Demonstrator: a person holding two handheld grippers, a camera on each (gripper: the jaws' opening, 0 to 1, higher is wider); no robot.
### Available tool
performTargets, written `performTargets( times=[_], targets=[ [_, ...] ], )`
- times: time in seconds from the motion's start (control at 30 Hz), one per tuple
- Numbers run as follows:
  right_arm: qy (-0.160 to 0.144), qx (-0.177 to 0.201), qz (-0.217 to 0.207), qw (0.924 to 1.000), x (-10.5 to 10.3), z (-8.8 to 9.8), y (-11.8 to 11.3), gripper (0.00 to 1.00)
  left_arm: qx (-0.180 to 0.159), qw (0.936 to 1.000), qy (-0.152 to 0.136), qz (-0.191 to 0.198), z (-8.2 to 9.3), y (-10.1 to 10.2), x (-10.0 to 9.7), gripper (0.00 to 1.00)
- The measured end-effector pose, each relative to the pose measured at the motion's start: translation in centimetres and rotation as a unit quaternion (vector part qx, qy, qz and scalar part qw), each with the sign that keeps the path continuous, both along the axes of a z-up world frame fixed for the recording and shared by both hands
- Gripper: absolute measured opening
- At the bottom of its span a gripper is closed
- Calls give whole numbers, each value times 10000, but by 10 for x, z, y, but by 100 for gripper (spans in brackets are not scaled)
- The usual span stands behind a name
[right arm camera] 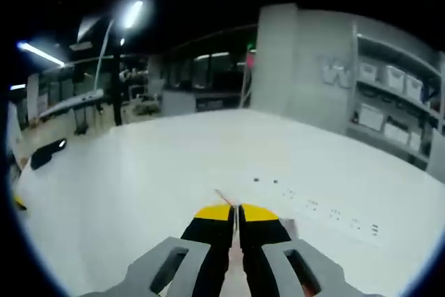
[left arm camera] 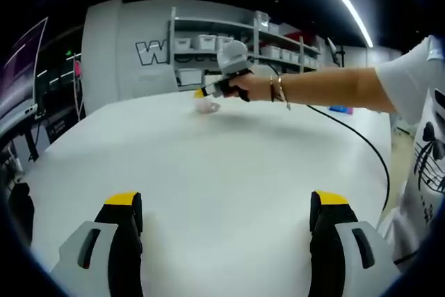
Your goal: Open the resealable bag by pulling the two sides of the seal apart until the entire bag opening is separated and visibly accessible.
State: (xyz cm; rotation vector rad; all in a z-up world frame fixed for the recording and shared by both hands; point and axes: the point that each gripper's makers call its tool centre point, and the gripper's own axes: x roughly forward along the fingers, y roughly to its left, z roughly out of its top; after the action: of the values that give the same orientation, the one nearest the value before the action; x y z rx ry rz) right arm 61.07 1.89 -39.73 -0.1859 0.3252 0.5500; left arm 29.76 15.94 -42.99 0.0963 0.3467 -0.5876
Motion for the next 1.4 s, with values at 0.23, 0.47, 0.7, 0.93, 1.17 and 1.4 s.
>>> performTargets(
  times=[0.23,0.47,0.7,0.93,1.17,1.4],
  targets=[
    [66,-51,276,9996,-16,-10,11,11,-16,10000,-12,-14,0,-1,-2,99],
    [-80,-120,390,9991,-32,-9,11,12,-5,10000,-68,-23,5,-1,-6,99],
    [-150,-18,380,9992,-42,-6,8,19,2,9999,-102,-35,8,-2,-8,99],
    [-353,-4,235,9991,-40,3,4,29,3,9999,-125,-34,9,-1,-9,99],
    [-220,81,-37,9997,-33,-1,-2,43,-1,9999,-137,-5,10,1,-11,99],
    [-128,330,-331,9988,-28,-2,-15,61,21,9999,-146,17,11,3,-13,99]
  ],
)
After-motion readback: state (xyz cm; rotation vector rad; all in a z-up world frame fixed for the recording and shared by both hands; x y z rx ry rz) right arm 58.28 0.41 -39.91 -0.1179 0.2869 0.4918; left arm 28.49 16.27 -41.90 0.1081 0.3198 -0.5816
